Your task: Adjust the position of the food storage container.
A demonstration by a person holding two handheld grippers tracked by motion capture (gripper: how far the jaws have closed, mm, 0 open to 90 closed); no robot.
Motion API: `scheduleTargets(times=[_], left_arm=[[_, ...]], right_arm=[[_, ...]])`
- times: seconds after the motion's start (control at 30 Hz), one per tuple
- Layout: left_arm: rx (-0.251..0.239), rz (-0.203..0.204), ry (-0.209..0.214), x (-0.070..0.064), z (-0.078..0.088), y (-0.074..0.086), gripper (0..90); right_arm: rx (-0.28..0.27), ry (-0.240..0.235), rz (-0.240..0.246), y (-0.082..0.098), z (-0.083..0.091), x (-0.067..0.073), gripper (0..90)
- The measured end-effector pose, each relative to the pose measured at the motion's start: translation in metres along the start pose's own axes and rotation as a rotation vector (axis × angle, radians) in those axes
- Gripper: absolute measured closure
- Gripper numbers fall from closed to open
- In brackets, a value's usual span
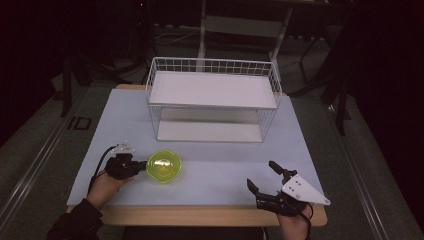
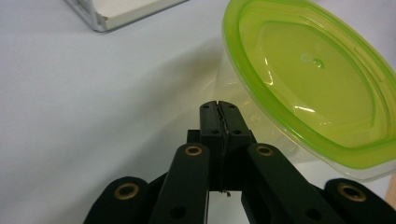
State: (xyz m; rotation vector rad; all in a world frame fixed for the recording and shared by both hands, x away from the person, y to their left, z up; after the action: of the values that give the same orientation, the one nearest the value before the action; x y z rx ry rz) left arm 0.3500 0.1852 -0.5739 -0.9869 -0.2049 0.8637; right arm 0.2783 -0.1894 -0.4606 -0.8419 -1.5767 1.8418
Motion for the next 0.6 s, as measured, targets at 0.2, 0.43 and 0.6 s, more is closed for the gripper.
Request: scheduleTargets(times=[0.2,0.43,0.6], left_arm=[[-0.002,-0.009,0.033,-0.011,-0.014,-0.008,90.0],[0.010,-0.032,0.089,-0.032,-0.037,-0.020,90.0],[0.001,-0.040,0.109,-0.041,-0.050,-0.029,90.0]], right_arm=[[0.002,-0.002,0.002,0.000,0.000,0.001,13.8],[0.006,-0.001,0.001,0.001,0.000,0.000,13.8],[0.010,-0.005,0.000,0.002,-0.001,0.000,13.8]])
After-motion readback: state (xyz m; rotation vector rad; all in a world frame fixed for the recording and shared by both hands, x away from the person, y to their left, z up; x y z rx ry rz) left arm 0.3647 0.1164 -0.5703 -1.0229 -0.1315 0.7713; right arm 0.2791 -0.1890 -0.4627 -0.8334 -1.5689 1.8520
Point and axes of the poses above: each handheld gripper's, and its own axes: z roughly backward along the jaws, y roughly out of its underside, x roughly to its left, the point moved 8 cm from there along -z, roughly forward along the jaws, and after that the axes turned 7 degrees about -x, right-handed, at the moved point
